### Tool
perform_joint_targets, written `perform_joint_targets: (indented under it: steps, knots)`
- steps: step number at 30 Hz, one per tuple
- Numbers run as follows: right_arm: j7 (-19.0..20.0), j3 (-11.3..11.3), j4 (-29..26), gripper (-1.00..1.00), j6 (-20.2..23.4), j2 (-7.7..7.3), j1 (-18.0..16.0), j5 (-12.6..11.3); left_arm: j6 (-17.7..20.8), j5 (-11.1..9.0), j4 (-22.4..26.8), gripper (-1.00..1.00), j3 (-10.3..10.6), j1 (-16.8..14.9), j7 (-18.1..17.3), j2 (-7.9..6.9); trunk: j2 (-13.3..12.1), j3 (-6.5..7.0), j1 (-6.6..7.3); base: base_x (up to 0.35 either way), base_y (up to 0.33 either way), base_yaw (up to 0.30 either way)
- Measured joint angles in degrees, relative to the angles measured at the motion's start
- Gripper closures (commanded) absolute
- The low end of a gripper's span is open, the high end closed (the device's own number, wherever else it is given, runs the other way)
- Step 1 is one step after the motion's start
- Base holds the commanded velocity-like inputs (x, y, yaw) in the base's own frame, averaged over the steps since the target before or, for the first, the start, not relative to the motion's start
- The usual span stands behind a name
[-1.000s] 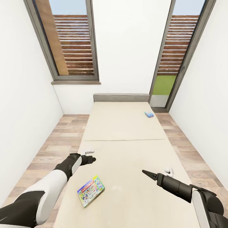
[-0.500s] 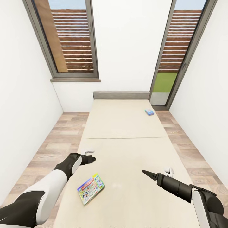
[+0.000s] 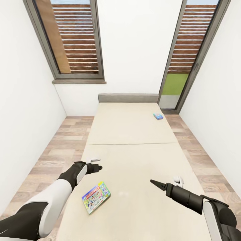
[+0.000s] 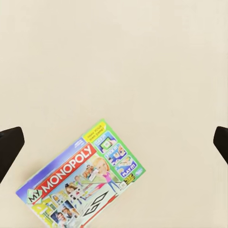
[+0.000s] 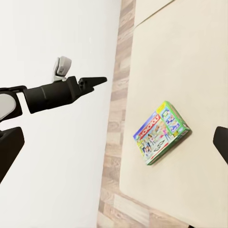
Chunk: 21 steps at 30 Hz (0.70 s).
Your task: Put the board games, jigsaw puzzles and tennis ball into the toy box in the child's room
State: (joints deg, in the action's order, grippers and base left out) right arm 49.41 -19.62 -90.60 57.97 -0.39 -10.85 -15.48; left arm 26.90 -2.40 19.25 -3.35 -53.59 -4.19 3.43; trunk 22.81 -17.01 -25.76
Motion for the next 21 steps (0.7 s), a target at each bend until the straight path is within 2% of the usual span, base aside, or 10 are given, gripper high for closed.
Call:
perform_joint_targets:
  steps: [12,21]
  knots:
    - [0.00,0.00,0.00,-1.00,0.00,0.00,0.00,0.00,0.34,-0.08,0.29,-1.00,0.00,-0.11,-0.12,0.41,0.00,-1.12,0.00,0.000,0.000,0.000]
    - [0.00,0.00,0.00,-1.00,0.00,-0.04,0.00,0.00,1.21,-0.11,0.35,-1.00,0.00,-1.66,-0.16,0.71,0.00,-1.96,0.00,0.000,0.000,0.000]
